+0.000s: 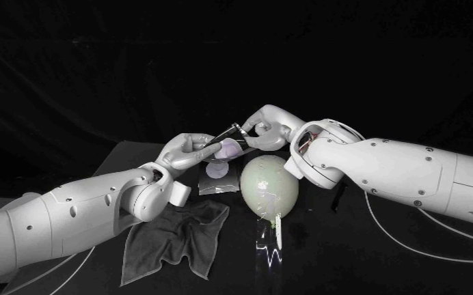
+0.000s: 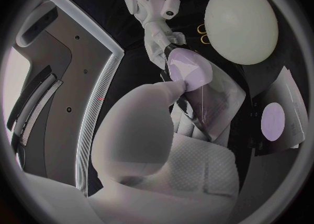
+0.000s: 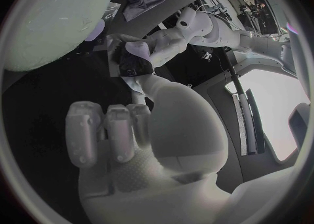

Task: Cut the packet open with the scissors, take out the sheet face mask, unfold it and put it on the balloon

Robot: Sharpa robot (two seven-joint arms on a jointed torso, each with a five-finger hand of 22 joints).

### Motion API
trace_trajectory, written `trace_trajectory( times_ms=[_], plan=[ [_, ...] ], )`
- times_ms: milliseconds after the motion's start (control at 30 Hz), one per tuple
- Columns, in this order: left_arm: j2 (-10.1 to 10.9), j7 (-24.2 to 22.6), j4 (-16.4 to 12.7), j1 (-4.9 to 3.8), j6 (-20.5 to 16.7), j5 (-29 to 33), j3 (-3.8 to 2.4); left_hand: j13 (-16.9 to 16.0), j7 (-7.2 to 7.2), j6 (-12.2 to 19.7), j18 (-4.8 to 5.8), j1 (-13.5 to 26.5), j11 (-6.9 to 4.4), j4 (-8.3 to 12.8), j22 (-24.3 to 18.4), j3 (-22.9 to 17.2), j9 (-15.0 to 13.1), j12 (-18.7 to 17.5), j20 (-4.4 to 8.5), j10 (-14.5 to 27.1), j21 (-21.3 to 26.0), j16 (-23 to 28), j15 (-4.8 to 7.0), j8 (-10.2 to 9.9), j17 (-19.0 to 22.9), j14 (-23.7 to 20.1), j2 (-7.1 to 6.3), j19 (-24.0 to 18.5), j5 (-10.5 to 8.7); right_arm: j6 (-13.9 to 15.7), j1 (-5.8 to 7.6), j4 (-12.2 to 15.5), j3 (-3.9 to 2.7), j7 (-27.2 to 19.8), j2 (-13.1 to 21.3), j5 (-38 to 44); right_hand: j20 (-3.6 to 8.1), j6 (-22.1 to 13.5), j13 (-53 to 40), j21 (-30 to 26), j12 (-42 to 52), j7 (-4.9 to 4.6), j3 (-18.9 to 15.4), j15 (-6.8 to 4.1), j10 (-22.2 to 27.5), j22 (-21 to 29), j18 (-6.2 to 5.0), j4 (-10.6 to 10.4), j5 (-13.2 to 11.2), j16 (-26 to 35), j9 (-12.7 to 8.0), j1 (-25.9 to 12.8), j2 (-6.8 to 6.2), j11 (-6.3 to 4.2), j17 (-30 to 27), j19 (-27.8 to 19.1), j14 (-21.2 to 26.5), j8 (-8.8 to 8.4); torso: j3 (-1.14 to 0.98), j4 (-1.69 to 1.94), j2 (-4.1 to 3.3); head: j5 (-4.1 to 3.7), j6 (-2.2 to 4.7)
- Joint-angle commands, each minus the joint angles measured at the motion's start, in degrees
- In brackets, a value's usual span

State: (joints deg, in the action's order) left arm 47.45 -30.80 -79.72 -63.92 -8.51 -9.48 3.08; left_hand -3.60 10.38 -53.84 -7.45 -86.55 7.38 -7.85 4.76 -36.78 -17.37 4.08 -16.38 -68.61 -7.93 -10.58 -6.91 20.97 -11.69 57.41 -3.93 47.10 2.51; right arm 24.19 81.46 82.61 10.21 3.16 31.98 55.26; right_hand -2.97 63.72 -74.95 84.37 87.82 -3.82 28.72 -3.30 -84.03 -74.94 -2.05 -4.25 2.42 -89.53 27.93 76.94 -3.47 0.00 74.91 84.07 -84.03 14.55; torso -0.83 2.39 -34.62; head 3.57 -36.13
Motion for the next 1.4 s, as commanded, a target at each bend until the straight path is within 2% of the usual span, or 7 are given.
trace_trajectory(
  times_ms=[33,233,400,733,1000,1133,1400],
  plan=[
    [-0.09,-0.9,0.01,-0.12,-0.78,-1.04,-0.06,0.11,0.4,0.89,-0.95,0.2,0.63,1.1,-0.23,0.35,-4.07,-0.61,-0.16,1.25,0.16,0.79,-0.32,-0.34,0.11,-1.22,-0.59,-0.41,0.17,3.21,0.02,0.02,-0.05,-2.53,0.21,-5.45,0.43,-0.1,-13.45,0.04,0.41,0.21,0.74,-0.62,-5.01,-13.32,0.73,0.0,0.37,-0.27,2.43,0.11,0.4,-0.61,13.96,3.06,-5.72,1.64,-0.01,0.0,0.03,-0.07,0.06],
    [-0.23,-0.68,-0.17,-0.18,-2.37,-3.18,-0.06,0.11,2.9,6.51,2.0,4.0,3.4,1.94,-1.58,5.27,-2.32,-0.66,-0.43,8.82,3.83,3.8,-2.86,-4.29,0.97,-7.27,-9.16,-9.91,0.08,3.99,0.01,-0.48,-0.05,-1.69,0.18,-6.82,0.54,-0.35,-13.56,0.03,0.51,0.3,1.24,-0.71,-5.08,-13.31,0.72,0.28,0.37,-0.26,2.95,-0.18,0.16,-0.7,13.92,3.04,-5.71,2.29,0.01,0.01,-0.01,-0.28,0.12],
    [-0.25,-0.5,-0.03,-0.37,-5.45,-4.44,-0.06,0.16,2.17,11.24,4.19,6.41,5.72,2.31,-2.41,10.23,-0.93,-0.59,-0.54,15.39,5.68,7.0,-5.2,-7.27,2.34,-14.45,-11.9,-21.83,0.18,4.86,0.01,-1.32,-0.05,-0.34,0.13,-6.75,0.6,-0.5,-13.64,0.06,0.59,0.35,1.59,-0.77,-5.14,-13.32,0.73,0.55,0.37,-0.26,3.25,-0.27,0.0,-0.75,13.92,3.05,-5.71,2.67,0.01,0.04,-0.04,-0.41,0.18],
    [0.15,-0.68,1.14,-1.03,-10.81,-3.92,-0.06,-0.13,2.48,19.48,4.22,0.9,7.72,0.81,-2.38,32.81,2.87,-0.15,-0.7,21.59,5.52,6.93,-6.99,-11.55,4.75,-27.31,-5.3,-26.67,0.32,6.84,-0.01,-3.27,-0.05,2.78,-0.06,-4.18,0.69,-0.63,-13.93,0.14,0.91,0.43,2.13,-0.85,-5.32,-13.34,0.75,1.0,0.37,-0.27,3.69,-0.44,-0.23,-0.84,14.01,3.09,-5.73,3.28,-0.01,0.03,0.02,-0.6,0.39],
    [1.14,-0.36,1.45,-1.21,-13.69,-3.24,-0.06,-0.12,5.14,18.99,4.19,-2.48,7.0,-3.47,-2.28,38.74,3.1,-0.08,-0.63,22.01,5.37,6.32,-6.62,-11.58,4.48,-26.72,-4.64,-25.93,0.23,10.6,-0.13,-5.71,-0.06,5.53,-0.69,2.24,0.74,-0.69,-14.15,0.17,1.15,0.49,2.44,-0.89,-5.45,-13.34,0.75,1.26,0.37,-0.29,3.93,-0.59,-0.39,-0.89,14.11,3.1,-5.75,3.62,-0.01,0.03,0.01,-1.19,0.93],
    [1.74,0.25,0.66,-1.24,-14.85,-3.05,-0.05,-0.48,5.92,11.53,3.15,-3.55,6.32,-6.09,0.43,39.81,0.77,1.36,-0.17,19.56,0.72,1.13,-5.18,-8.84,1.31,-14.7,-3.77,-7.54,0.32,12.4,-0.28,-6.77,-0.06,6.35,-1.05,5.48,0.77,-0.7,-14.16,0.22,1.16,0.52,2.61,-0.92,-5.46,-13.36,0.76,1.4,0.37,-0.34,4.06,-0.69,-0.49,-0.93,14.38,3.12,-5.81,3.81,-0.02,0.09,-0.04,-1.45,1.09],
    [1.76,3.08,-0.36,-2.07,-13.59,-5.4,-0.33,-0.74,4.31,6.58,0.79,-2.06,4.59,-8.36,1.38,41.34,0.08,4.31,0.11,14.74,-2.21,-5.54,-3.07,-5.9,-1.47,-9.5,-1.45,-2.03,0.14,12.34,-0.49,-7.71,-0.07,5.83,-1.71,13.81,0.81,-0.75,-14.33,0.72,1.35,0.57,2.85,-0.96,-5.56,-13.51,0.88,1.65,0.37,-0.44,4.22,-0.8,-0.68,-0.97,14.91,3.38,-5.93,4.05,0.04,0.06,-0.01,-1.67,1.3]
  ],
)
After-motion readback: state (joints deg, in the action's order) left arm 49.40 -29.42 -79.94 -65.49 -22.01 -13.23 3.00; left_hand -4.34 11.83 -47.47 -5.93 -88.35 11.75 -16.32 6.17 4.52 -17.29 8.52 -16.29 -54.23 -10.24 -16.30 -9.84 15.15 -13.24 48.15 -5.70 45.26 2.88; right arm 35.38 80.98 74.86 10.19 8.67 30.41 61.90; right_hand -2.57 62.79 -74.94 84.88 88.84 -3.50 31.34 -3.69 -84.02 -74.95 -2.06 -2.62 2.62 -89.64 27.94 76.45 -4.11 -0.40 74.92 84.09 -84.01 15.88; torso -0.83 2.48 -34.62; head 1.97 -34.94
